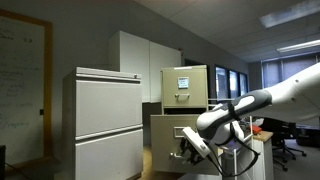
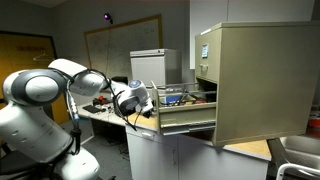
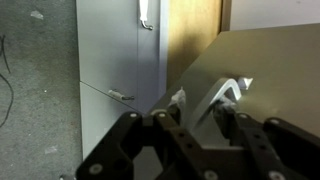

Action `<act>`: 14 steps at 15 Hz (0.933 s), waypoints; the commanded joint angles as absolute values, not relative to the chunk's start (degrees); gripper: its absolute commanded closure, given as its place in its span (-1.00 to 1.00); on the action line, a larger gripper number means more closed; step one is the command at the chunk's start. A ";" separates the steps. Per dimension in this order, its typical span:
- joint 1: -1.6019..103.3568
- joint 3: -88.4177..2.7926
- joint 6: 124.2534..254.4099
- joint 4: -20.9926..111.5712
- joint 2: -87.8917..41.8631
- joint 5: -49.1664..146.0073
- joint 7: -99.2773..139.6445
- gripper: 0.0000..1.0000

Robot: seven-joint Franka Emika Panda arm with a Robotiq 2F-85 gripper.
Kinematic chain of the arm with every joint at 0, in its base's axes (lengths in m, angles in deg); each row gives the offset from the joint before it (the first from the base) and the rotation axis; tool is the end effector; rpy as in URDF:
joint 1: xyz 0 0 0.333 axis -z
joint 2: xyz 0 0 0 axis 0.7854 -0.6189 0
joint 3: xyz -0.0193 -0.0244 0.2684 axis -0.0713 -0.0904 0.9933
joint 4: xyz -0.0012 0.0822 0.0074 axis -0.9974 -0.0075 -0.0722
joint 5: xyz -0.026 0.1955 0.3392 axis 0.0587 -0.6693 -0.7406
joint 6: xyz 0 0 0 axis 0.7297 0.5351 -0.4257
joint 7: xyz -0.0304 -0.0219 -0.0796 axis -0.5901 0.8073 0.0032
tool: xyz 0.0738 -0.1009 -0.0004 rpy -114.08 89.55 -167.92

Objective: Open the bottom drawer on the right filing cabinet

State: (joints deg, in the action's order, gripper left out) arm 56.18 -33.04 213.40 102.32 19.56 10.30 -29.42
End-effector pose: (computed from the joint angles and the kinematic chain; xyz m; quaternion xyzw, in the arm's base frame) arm 0.4614 -0.0109 0.4131 -0.7126 0.6143 -0.1819 0.2860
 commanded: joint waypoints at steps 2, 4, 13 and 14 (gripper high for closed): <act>57.54 -27.72 197.23 108.19 32.24 23.46 -38.73 -0.50; 57.16 -26.53 190.50 106.93 34.39 28.79 -40.82 -0.84; 53.39 -25.04 161.20 99.56 44.08 40.84 -38.50 -1.00; 52.10 -25.36 158.17 99.04 44.60 40.28 -36.92 -1.00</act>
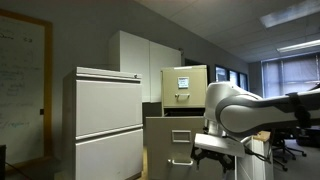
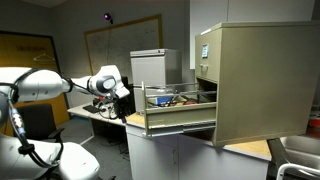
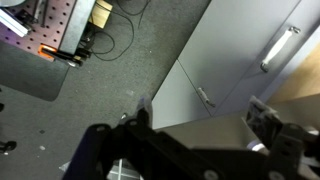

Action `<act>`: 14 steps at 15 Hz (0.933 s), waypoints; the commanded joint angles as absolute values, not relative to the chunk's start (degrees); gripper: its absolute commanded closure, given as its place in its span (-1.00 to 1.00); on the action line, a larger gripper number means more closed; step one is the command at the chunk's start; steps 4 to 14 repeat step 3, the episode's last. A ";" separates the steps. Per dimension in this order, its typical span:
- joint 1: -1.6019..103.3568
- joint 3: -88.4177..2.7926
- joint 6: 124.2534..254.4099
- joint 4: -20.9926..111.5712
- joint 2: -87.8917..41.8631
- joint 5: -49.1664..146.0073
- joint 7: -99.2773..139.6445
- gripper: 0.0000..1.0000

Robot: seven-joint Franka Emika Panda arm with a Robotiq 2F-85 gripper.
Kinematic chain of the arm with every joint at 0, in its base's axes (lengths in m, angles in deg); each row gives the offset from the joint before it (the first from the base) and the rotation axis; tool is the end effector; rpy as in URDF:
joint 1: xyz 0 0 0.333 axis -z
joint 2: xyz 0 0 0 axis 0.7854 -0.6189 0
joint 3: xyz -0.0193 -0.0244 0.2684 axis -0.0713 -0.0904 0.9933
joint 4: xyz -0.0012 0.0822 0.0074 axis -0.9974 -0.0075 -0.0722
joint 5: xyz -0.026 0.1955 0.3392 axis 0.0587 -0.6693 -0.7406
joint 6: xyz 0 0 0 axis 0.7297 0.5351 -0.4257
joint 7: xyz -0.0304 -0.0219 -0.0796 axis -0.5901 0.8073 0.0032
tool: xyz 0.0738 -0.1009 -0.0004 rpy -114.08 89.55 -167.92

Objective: Open the bottom drawer on the right filing cabinet

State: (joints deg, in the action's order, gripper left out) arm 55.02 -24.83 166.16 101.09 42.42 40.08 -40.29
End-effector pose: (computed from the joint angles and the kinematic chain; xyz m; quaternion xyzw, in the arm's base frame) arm 0.3509 0.0728 0.4795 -0.8632 0.4929 -0.1075 0.0202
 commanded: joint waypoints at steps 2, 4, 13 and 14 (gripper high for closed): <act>49.86 -26.54 153.18 98.17 44.55 39.29 -32.18 -1.00; 49.08 -27.10 151.75 98.02 44.52 38.91 -29.70 -1.00; 49.08 -27.10 151.75 98.02 44.52 38.91 -29.70 -1.00; 49.08 -27.10 151.75 98.02 44.52 38.91 -29.70 -1.00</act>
